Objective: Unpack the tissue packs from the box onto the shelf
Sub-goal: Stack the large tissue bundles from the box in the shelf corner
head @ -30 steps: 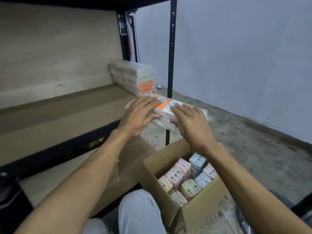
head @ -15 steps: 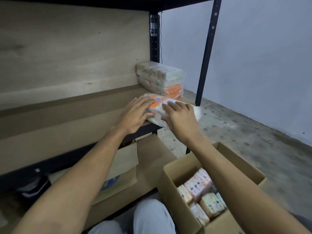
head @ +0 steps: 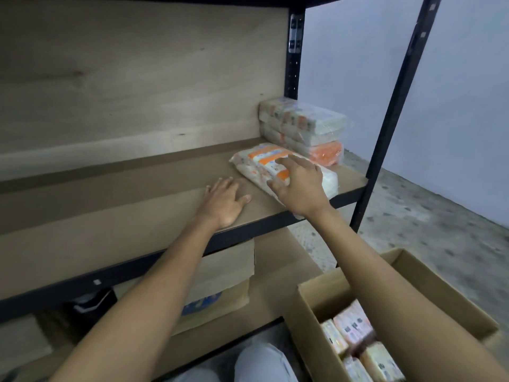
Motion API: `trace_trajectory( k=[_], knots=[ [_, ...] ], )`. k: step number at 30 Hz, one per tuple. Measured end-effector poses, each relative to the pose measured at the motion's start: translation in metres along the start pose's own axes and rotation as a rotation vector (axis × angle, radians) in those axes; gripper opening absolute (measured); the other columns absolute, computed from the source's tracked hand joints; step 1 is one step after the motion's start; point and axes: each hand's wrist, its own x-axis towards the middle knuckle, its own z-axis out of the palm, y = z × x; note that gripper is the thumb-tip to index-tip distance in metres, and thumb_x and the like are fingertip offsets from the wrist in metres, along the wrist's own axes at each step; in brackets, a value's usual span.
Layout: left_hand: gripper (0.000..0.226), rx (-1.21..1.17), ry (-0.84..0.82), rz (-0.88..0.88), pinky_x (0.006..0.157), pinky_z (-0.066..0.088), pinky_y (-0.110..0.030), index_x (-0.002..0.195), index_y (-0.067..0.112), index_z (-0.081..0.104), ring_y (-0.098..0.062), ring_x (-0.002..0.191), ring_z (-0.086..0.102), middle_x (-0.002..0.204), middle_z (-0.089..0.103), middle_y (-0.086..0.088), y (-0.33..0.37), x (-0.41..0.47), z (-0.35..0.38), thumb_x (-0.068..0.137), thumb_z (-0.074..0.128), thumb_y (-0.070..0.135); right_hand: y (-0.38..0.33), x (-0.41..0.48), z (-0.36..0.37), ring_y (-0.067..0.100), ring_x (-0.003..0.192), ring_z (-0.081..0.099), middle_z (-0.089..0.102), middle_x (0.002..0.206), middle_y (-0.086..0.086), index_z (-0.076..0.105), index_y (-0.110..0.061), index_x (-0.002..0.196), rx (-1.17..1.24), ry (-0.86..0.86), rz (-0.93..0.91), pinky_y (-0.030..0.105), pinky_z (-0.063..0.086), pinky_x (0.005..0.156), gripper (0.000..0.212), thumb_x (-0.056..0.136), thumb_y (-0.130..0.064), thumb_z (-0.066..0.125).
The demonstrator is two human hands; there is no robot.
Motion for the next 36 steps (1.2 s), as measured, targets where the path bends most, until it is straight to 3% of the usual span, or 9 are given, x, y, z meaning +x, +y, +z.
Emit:
trace_trajectory(
  k=[3,9,13,16,21,36],
  knots=[
    [0.056,0.02,-0.011,0.017,0.119,0.01,-0.041,0.148,0.024,0.03,-0.022,0.147,0.015,0.159,0.02,-0.003,0.004,0.001,0.001,0.099,0.033,0.05,0.01,-0.007,-0.014,0.026,0.132,0.041,0.052,0.139,0.009,0.058,-0.016,0.126,0.137,0.047,-0.067,0.036,0.031,0.11,0.052,0.08,-0.04,0.066],
    [0.053,0.017,0.011,0.005,0.118,0.013,-0.038,0.145,0.023,0.037,-0.023,0.145,0.02,0.157,0.026,-0.003,0.005,-0.002,0.001,0.099,0.033,0.049,0.042,-0.025,-0.012,0.025,0.144,0.02,0.039,0.149,-0.003,0.044,-0.034,0.136,-0.173,-0.016,-0.141,0.059,0.011,0.114,0.073,0.071,-0.065,0.054],
    [0.053,0.02,0.016,-0.002,0.117,0.014,-0.038,0.145,0.023,0.038,-0.023,0.145,0.021,0.157,0.027,-0.003,0.007,-0.003,0.0,0.099,0.034,0.049,0.042,-0.027,-0.004,0.021,0.145,0.018,0.038,0.149,-0.008,0.044,-0.039,0.134,-0.158,0.025,-0.105,0.065,0.02,0.105,0.075,0.066,-0.067,0.055],
    [0.053,0.024,0.024,-0.008,0.117,0.016,-0.038,0.144,0.023,0.04,-0.023,0.144,0.024,0.156,0.03,-0.004,0.008,-0.002,0.0,0.098,0.036,0.048,0.042,-0.026,0.002,0.021,0.143,0.021,0.038,0.149,-0.008,0.045,-0.037,0.133,-0.128,0.05,-0.1,0.061,0.03,0.101,0.075,0.065,-0.067,0.058],
    [0.052,0.02,0.046,-0.008,0.115,0.021,-0.038,0.141,0.022,0.043,-0.024,0.14,0.031,0.152,0.036,-0.004,0.008,-0.002,0.0,0.097,0.039,0.048,0.04,-0.02,0.012,0.022,0.14,0.025,0.041,0.146,-0.006,0.049,-0.036,0.131,-0.114,0.079,-0.102,0.059,0.033,0.098,0.067,0.07,-0.052,0.068],
    [0.051,-0.013,0.059,-0.006,0.114,0.026,-0.04,0.138,0.022,0.047,-0.023,0.135,0.036,0.147,0.043,-0.002,0.004,0.002,0.003,0.095,0.04,0.05,0.036,-0.011,0.025,0.027,0.125,0.045,0.06,0.129,0.0,0.065,-0.027,0.115,-0.043,0.271,-0.188,0.055,0.029,0.098,0.041,0.076,-0.041,0.071]
  ],
)
